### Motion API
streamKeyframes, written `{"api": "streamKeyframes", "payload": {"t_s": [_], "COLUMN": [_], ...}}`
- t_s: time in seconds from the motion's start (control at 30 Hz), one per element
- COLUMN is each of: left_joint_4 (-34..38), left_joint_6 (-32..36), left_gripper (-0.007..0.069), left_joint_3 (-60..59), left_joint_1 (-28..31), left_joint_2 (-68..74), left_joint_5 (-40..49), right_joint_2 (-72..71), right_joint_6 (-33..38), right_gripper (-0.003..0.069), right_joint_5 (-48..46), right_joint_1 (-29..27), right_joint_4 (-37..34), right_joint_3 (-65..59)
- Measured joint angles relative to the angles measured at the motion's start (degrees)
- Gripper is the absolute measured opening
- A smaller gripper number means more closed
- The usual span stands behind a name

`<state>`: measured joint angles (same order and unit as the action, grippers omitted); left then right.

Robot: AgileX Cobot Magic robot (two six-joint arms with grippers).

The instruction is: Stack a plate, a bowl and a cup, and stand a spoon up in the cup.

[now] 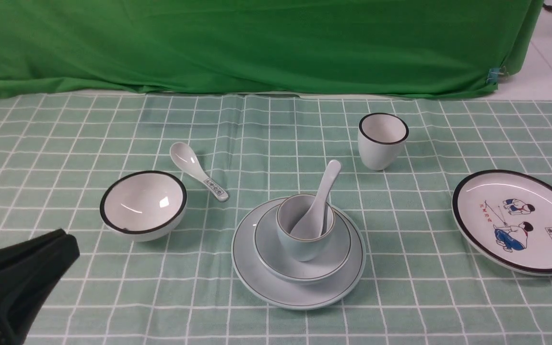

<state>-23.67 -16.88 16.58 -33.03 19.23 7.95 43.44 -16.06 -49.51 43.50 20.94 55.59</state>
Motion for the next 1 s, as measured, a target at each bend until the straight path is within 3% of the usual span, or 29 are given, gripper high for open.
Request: {"api": "streamKeyframes", "payload": {"t_s": [0.23, 0.4, 0.6, 0.8, 0.83, 0.9, 1.0], "left_joint_4": [0.0, 0.0, 0.0, 0.0, 0.0, 0.0, 0.0], "left_joint_6": [0.0, 0.0, 0.0, 0.0, 0.0, 0.0, -0.01], "left_gripper": [0.0011, 0.0011, 0.0013, 0.0013, 0.0013, 0.0013, 0.0013], "left_joint_3": [-2.25, -2.42, -2.48, -2.48, -2.48, -2.48, -2.48], "left_joint_1": [0.0, 0.0, 0.0, 0.0, 0.0, 0.0, 0.0], "left_joint_2": [0.0, 0.0, 0.0, 0.0, 0.0, 0.0, 0.0], "left_joint_5": [0.1, 0.04, 0.04, 0.04, 0.04, 0.0, 0.0], "right_joint_2": [-0.08, -0.8, -6.75, -20.18, -20.73, -28.51, -34.36], "right_joint_6": [-0.2, -0.38, -0.24, 4.98, 4.98, 5.03, 5.03], "right_gripper": [0.0067, 0.0075, 0.0026, 0.0017, 0.0017, 0.0017, 0.0017], "right_joint_5": [0.0, 1.24, 9.15, 29.2, 29.96, 38.39, 42.65], "right_joint_1": [0.07, -2.98, -14.23, -27.81, -27.81, -33.89, -37.45], "right_joint_4": [0.0, -0.11, -1.5, -4.81, -4.94, -5.66, -5.88], "right_joint_3": [0.0, -1.34, -8.54, -29.21, -30.15, -41.35, -49.5]}}
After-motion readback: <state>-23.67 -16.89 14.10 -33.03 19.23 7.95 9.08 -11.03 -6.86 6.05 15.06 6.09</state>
